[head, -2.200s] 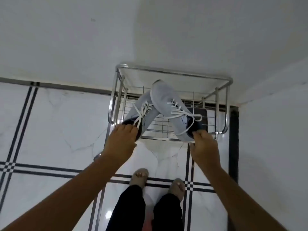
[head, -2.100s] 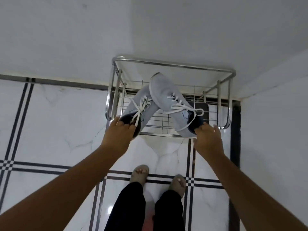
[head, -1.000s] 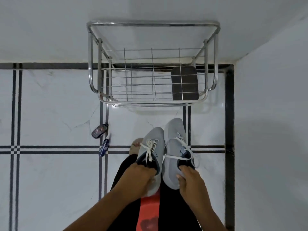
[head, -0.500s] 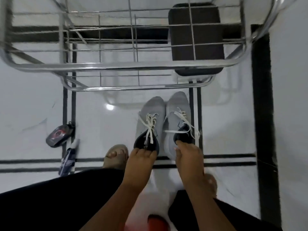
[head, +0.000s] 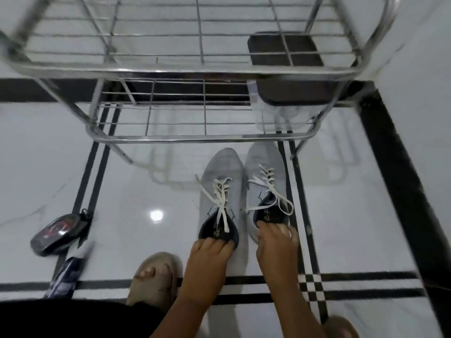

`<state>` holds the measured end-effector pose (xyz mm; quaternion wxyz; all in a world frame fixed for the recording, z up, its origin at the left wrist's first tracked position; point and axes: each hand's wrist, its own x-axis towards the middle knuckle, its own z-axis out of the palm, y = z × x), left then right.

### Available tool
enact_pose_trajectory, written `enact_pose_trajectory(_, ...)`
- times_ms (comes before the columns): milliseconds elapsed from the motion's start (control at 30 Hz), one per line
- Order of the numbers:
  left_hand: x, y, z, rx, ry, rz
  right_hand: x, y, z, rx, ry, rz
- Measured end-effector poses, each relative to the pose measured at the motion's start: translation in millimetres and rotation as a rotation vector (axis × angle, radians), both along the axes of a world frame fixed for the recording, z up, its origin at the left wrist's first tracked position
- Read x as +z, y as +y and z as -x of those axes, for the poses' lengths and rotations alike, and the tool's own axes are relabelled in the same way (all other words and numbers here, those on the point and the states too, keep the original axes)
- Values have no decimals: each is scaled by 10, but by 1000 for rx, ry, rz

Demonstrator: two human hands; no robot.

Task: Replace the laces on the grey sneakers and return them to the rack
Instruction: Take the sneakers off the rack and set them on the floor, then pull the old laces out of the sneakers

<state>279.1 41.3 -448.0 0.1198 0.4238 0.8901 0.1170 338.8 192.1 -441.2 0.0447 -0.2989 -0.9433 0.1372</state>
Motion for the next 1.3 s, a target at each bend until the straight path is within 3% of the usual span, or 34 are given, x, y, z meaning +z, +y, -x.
enact_pose_trajectory(133,248,-159,-137,6,-87,232,286,-82,-220,98,-169,166)
enact_pose_trajectory(400,432,-544,-712,-31,-119,415,451,-774,-932,-7,-343,259)
enact_pose_trajectory(500,507,-685,-806,-57,-302,445,547,-821,-1012,-65,-446,338)
enact_pose_trajectory(600,666,-776,-803,153,-508,276,722,-801,-873,-170,-283,339)
enact_pose_trajectory(700,737,-817,-675,551,-452,80,860,-849,-591,-181,-67,440)
enact_pose_trajectory(800,643,-848,-565,740,-485,-6,829,-955,-326,-51,-89,606)
enact_pose_trajectory(933,448,-822,-649,676,-545,-23,550,-1077,-212,39,-299,551)
enact_pose_trajectory(1167,323,-774,-549,593,-401,4,399,-1129,-103,45,-261,476)
enact_pose_trajectory(1300,248,-793,-576,535,-355,10,628,-934,79,-302,107,781)
